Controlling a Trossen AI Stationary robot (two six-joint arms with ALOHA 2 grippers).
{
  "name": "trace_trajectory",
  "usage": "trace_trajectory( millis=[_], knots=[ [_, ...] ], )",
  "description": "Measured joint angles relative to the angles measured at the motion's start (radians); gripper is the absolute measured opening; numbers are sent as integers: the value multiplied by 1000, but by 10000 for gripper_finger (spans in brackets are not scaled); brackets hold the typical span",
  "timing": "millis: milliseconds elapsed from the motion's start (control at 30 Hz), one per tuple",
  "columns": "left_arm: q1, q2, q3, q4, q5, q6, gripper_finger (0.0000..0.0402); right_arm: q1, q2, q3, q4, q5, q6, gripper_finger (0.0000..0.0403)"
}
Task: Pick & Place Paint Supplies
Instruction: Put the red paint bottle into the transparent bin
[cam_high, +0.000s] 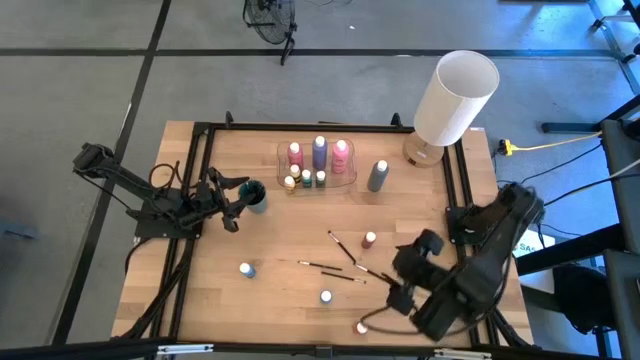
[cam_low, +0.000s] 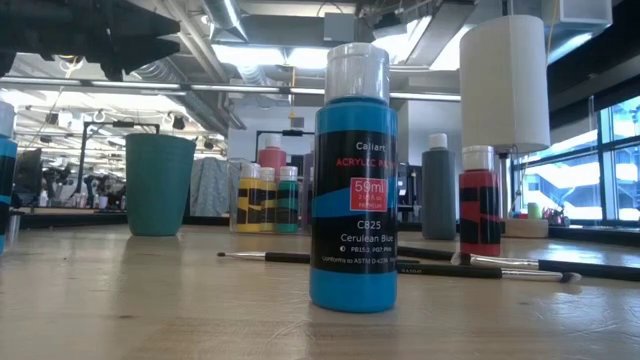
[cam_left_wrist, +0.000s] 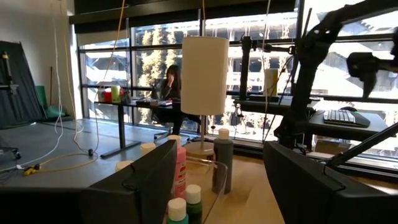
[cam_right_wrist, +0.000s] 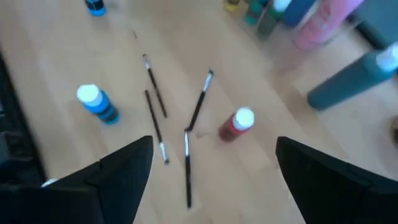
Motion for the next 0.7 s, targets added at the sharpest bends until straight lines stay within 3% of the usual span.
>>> trace_trajectory(
  millis=[300, 467, 700],
  knots=[
    [0, 0, 0, -1, 0, 0, 234, -122, -165, -47, -14, -156, -23, 344],
    [0, 1, 0, -4, -2, 0, 237, -236, -193, -163, -13, -327, -60, 344],
    [0, 0, 0, -3, -11, 0, 235, -367, -207, -277, 25, -418, -147, 344]
  ],
)
